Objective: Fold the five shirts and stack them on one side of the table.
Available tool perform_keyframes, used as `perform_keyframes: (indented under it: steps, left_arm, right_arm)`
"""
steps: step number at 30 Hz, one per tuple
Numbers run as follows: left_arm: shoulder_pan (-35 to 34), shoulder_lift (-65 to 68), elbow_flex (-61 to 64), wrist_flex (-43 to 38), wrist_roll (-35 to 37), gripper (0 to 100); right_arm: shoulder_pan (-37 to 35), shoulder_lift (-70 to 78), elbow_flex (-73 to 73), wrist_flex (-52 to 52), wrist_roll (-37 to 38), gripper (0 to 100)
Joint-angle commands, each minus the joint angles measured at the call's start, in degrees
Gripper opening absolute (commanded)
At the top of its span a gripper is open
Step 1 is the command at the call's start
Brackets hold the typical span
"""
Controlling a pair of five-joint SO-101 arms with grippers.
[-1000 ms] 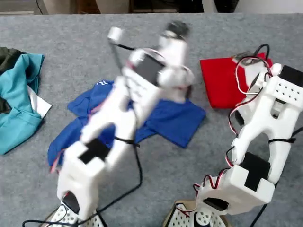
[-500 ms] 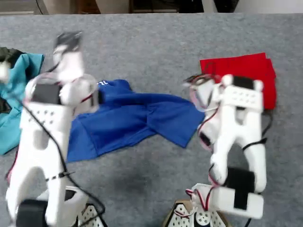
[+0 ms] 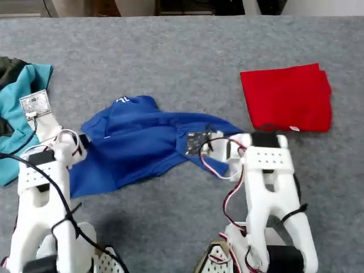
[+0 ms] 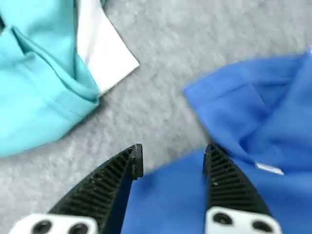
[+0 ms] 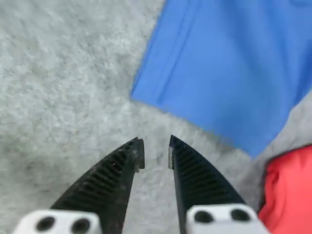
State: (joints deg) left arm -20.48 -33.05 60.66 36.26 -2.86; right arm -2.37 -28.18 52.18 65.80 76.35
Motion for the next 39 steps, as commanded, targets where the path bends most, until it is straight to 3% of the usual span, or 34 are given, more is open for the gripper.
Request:
perform_keyframes:
  steps: [1,6,14,24,31,35,39]
  left_arm:
    - [-0.97,5.05,-1.67,-3.43,-0.26,21]
    - [-1.05,14.11,-7.82,-3.43,-0.26,21]
    - [-1.05,20.09,-11.87,-3.43,-0.26,21]
    - [-0.97,20.26,-11.96,-3.43,-0.26,21]
    - [-0.97,20.18,-11.78,-3.43,-0.26,21]
    - [-1.05,20.18,-11.78,-3.43,-0.26,21]
    - [-1.14,20.18,-11.78,-3.43,-0.26,21]
  right_arm:
    - [-2.77,-1.63,1.01,-2.55,0.88,13.0]
    - [-4.97,-1.63,5.32,-9.14,2.46,23.5]
    - [-6.64,-1.89,13.58,-13.45,7.74,23.5]
    - [-5.85,-1.01,15.87,-17.85,8.18,23.5]
    - [-5.67,8.75,11.91,-20.13,7.91,23.5]
    - [-4.53,11.65,9.19,-18.29,7.82,23.1]
    - [-3.65,11.82,8.92,-17.85,7.82,12.8]
